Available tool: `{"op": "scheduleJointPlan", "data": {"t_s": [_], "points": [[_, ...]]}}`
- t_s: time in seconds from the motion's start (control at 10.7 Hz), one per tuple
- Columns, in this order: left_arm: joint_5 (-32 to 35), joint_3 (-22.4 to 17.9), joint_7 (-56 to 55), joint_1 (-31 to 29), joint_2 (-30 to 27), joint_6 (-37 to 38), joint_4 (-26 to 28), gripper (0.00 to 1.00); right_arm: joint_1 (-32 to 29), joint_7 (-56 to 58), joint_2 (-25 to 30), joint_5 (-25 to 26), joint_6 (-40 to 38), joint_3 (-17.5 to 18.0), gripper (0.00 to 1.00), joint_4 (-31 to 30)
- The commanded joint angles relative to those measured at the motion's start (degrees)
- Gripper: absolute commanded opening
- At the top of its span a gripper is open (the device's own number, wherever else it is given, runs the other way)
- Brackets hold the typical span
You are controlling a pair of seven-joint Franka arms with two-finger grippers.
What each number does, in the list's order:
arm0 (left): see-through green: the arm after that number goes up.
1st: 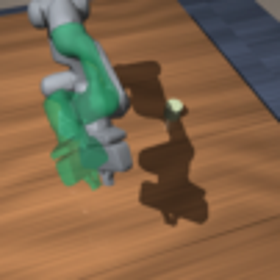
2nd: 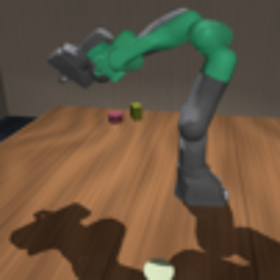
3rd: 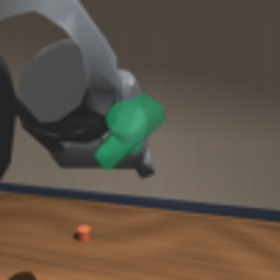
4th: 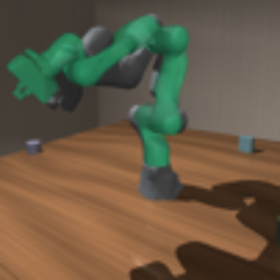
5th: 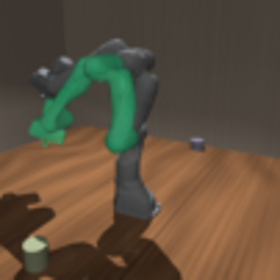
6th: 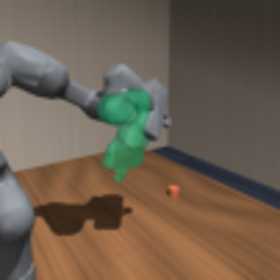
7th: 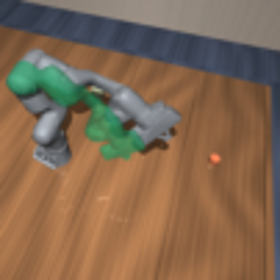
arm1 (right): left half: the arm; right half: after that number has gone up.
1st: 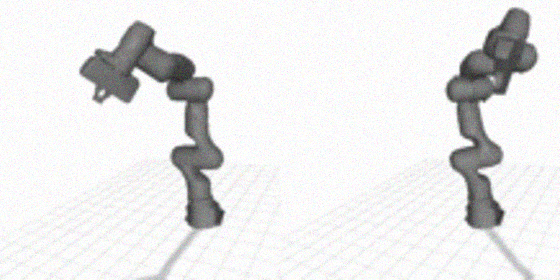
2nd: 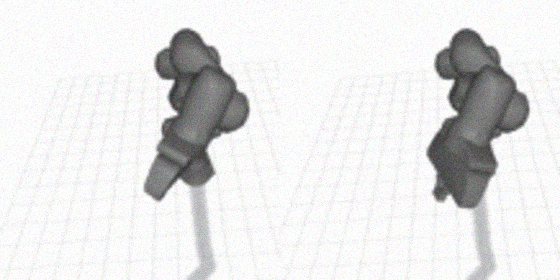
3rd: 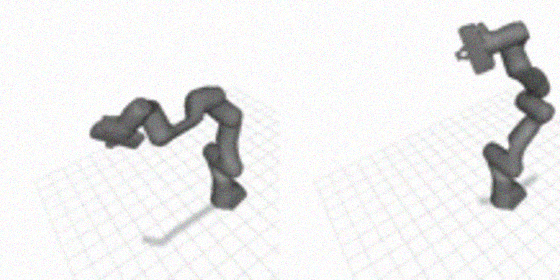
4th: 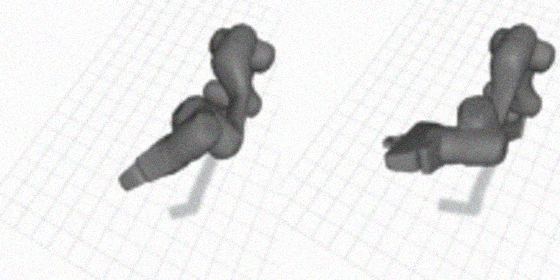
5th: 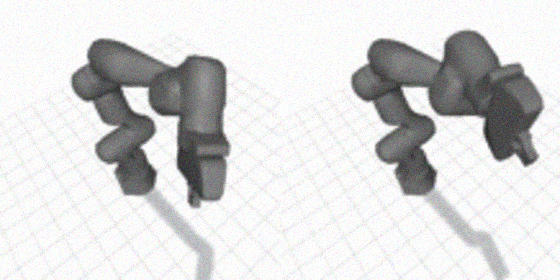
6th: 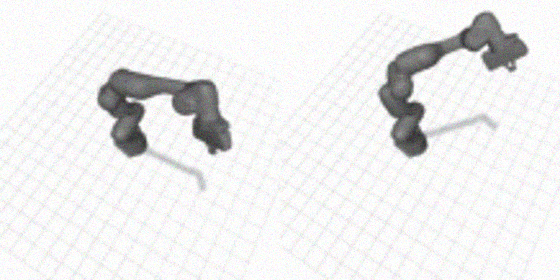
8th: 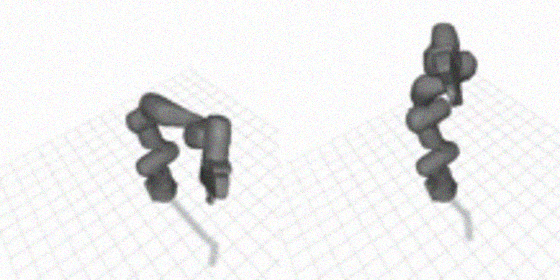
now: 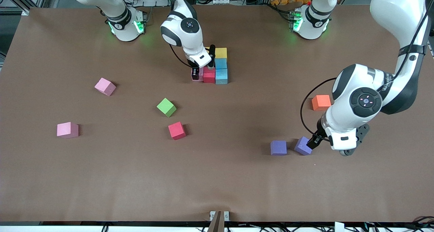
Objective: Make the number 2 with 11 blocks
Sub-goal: 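Lower the lavender block under the red while the left gripper hovers over purple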
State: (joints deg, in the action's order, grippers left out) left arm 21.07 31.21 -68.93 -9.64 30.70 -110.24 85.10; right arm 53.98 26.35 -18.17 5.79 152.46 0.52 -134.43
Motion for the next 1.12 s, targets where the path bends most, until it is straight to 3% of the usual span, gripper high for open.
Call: {"op": "scheduleJointPlan", "data": {"t_s": [0.0,0.19,0.28,0.37,1.02], "points": [[1.0,0.3,9.3,-0.5,0.5,0.9,-0.7,1.0,0.7,-0.4,-1.1,0.2,0.2,-0.1,0.4,0.9],[0.8,0.4,16.5,-3.5,0.1,0.9,-0.7,1.0,0.7,-0.4,-1.3,0.2,0.3,-0.1,0.49,1.3],[0.8,0.5,20.8,-3.5,0.1,1.0,-0.7,1.0,0.7,-0.4,-1.4,0.2,0.2,-0.2,0.61,1.7],[0.9,0.5,24.9,-3.5,0.0,0.9,-0.7,1.0,0.7,-0.5,-1.5,0.2,0.2,-0.2,1.0,1.9],[0.7,0.4,40.8,-3.5,0.7,0.9,-0.6,1.0,-0.2,-0.5,0.8,0.3,-1.8,0.9,1.0,1.4]]}}
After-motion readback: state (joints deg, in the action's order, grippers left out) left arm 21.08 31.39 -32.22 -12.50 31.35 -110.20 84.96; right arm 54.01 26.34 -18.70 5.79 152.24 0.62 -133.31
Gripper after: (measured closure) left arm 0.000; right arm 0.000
